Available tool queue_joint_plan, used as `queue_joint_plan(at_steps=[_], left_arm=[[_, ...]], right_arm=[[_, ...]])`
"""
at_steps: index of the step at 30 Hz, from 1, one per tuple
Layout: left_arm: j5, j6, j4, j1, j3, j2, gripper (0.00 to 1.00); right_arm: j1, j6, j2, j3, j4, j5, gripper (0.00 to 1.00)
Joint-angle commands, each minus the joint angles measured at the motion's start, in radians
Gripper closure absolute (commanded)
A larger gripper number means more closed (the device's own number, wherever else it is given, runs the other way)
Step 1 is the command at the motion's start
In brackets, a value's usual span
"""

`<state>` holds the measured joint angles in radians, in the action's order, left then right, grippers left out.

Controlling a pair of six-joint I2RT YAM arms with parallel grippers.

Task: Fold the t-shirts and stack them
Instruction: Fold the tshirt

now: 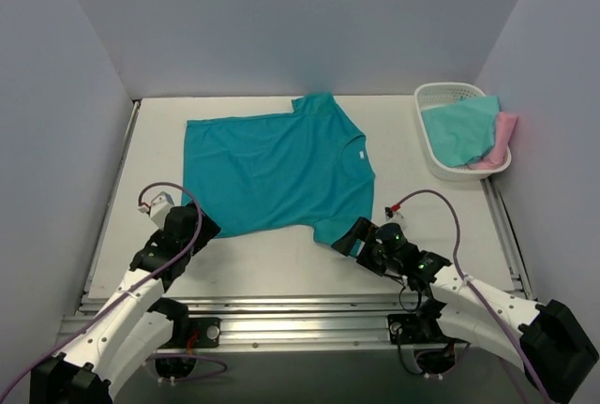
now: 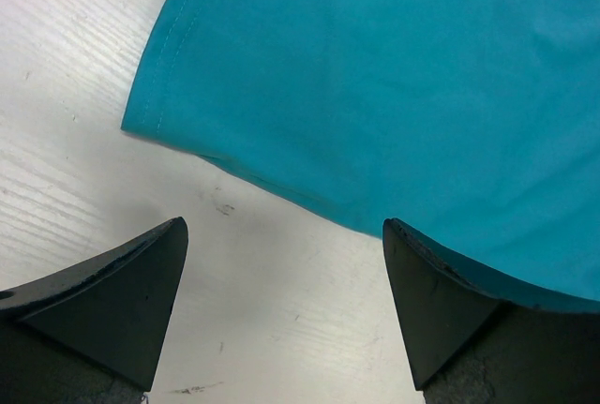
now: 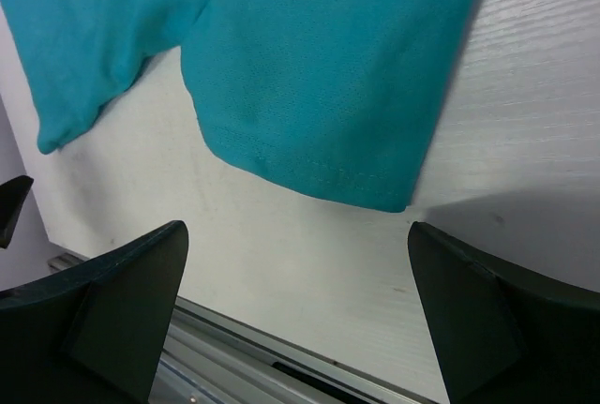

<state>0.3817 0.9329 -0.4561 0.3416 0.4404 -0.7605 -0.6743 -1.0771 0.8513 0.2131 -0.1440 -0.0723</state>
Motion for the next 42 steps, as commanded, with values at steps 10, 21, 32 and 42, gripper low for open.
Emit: queue_joint_plan(at_steps=[10, 21, 32, 42], left_arm=[[0.04, 0.073, 0.142, 0.004, -0.034, -0.025, 0.06], [0.029, 0.07, 0.168, 0.004, -0.037, -0.01, 0.06], [0.025, 0.072, 0.157, 0.005, -0.031, 0.0, 0.06], [0.034, 0.072, 0.122, 0.004, -0.037, 0.043, 0.06]], right_arm=[[-0.054, -0.015, 0.189, 0.037, -0.086, 0.069, 0.0], [-0.057, 0.052, -0.035, 0.132, 0.282, 0.238, 0.0], [-0.056, 0.045, 0.103, 0.1, 0.112, 0.22, 0.0], [-0.056, 0.051, 0.239, 0.106, -0.022, 0.216, 0.02]])
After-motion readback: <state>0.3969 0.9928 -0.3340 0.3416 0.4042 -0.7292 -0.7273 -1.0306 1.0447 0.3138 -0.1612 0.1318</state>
